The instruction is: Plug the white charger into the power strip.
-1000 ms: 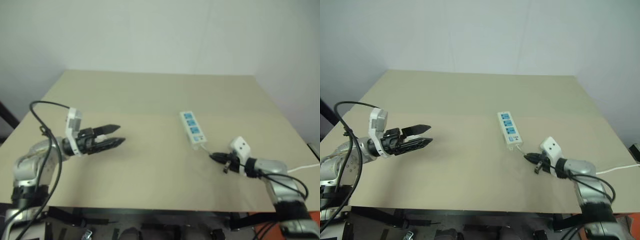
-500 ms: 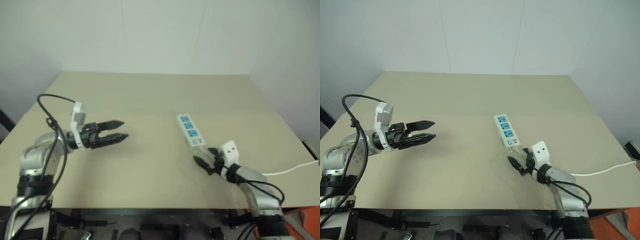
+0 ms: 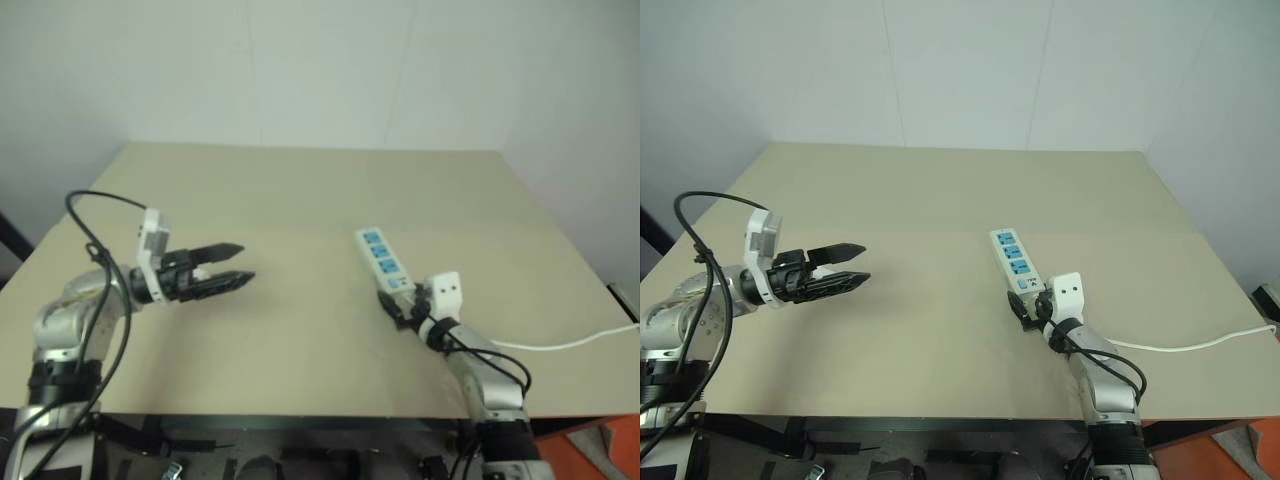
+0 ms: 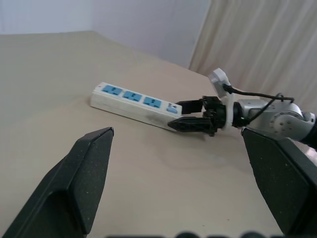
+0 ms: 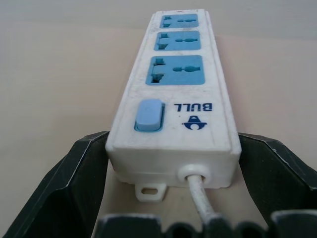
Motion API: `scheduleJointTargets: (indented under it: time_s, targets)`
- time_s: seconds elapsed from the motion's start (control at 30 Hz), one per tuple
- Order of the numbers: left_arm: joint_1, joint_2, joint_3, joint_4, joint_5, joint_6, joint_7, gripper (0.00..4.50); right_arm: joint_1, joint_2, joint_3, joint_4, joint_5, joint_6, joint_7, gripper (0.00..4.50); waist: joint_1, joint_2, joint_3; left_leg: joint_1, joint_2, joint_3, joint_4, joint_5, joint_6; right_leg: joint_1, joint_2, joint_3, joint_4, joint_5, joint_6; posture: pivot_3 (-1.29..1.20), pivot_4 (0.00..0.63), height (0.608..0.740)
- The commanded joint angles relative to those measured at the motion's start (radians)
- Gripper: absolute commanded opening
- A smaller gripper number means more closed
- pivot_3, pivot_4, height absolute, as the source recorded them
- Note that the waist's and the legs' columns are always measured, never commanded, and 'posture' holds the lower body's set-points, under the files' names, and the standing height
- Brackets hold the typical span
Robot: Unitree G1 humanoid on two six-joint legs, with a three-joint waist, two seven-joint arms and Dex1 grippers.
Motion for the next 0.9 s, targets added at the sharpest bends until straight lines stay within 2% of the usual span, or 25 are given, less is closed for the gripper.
scheduleJointTargets:
  time_s: [0.03,0.57,0.67,0.73,0.9]
  targets:
    - [0.019,-0.001,0.027,-0.053,-0.024,-0.009,0.011,4.5,0.001,0.031,-0.014,-0.031,0.006,-0.055,-0.048,4.44,0.0,0.0,0.0,0.0,0.0,0.0,0.0,0.0,0.0,0.0,0.0,0.0,0.0,0.0,0.0,0.0,0.15,0.74]
    - [-0.007,-0.009,0.015,-0.035,-0.013,-0.026,0.018,4.5,-0.028,0.062,0.014,0.069,-0.031,-0.133,-0.095,4.44,-0.001,0.0,0.0,0.0,0.0,0.0,0.0,0.0,0.0,0.0,0.0,0.0,0.0,0.0,0.0,0.0,0.15,0.74]
    - [-0.023,-0.013,0.014,-0.037,-0.011,-0.027,0.025,4.5,-0.032,0.064,0.02,0.079,-0.033,-0.14,-0.093,3.92,-0.003,0.0,0.0,0.0,0.0,0.0,0.0,0.0,0.0,0.0,0.0,0.0,0.0,0.0,0.0,0.0,0.15,0.74]
    - [-0.033,-0.014,0.011,-0.035,0.002,-0.035,0.034,4.5,-0.032,0.063,0.023,0.082,-0.03,-0.14,-0.085,3.4,-0.003,0.0,0.0,0.001,0.0,0.0,0.0,0.0,0.0,0.0,0.0,0.0,0.0,0.0,0.0,0.0,0.15,0.74]
    - [-0.087,0.001,-0.045,-0.018,0.091,-0.082,0.064,4.5,-0.032,0.049,0.036,0.096,-0.042,-0.144,-0.067,3.41,-0.002,0.0,0.0,0.001,0.0,0.0,0.0,0.0,0.0,0.0,0.0,0.0,0.0,0.0,0.0,0.0,0.15,0.74]
